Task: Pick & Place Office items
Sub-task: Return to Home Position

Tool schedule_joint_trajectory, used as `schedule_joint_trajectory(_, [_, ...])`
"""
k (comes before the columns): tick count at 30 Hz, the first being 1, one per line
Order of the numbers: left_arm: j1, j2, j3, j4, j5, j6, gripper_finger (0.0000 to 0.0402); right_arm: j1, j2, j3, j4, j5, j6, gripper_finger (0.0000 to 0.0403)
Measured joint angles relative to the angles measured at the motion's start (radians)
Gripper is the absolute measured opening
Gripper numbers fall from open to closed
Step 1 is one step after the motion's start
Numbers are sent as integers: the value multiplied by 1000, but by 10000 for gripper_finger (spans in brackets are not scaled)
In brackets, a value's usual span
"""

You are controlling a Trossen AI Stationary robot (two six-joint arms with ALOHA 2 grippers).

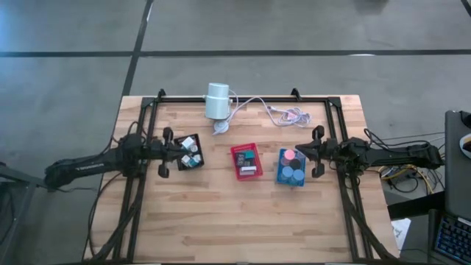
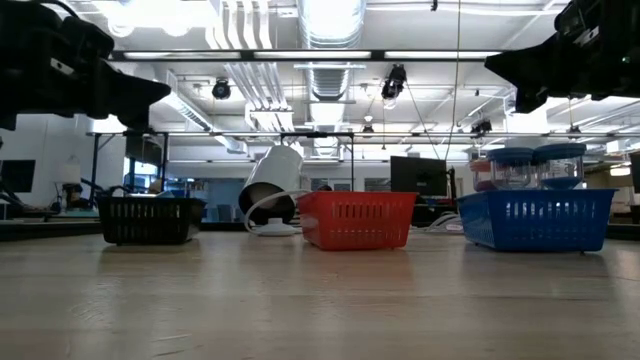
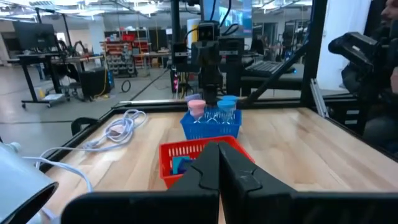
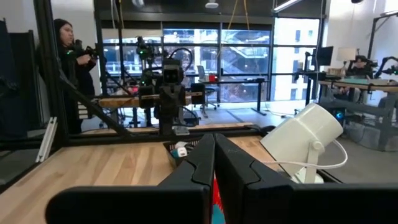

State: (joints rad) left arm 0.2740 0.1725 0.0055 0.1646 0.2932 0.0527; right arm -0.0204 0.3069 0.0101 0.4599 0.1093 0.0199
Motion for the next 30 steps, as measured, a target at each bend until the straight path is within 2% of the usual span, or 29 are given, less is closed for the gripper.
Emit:
schedule_joint_trajectory(9, [0,-73,0,-38,36,-6,0,0,0,0,2,-1,8,8])
schedule_joint_trajectory(21, [0,-173,0,-119,24,-34,0,0,-45,0,-9,0,25,8])
schedule_joint_trajectory(30, [0,-173,0,-121,23,-50,0,0,-58,0,3,24,36,8])
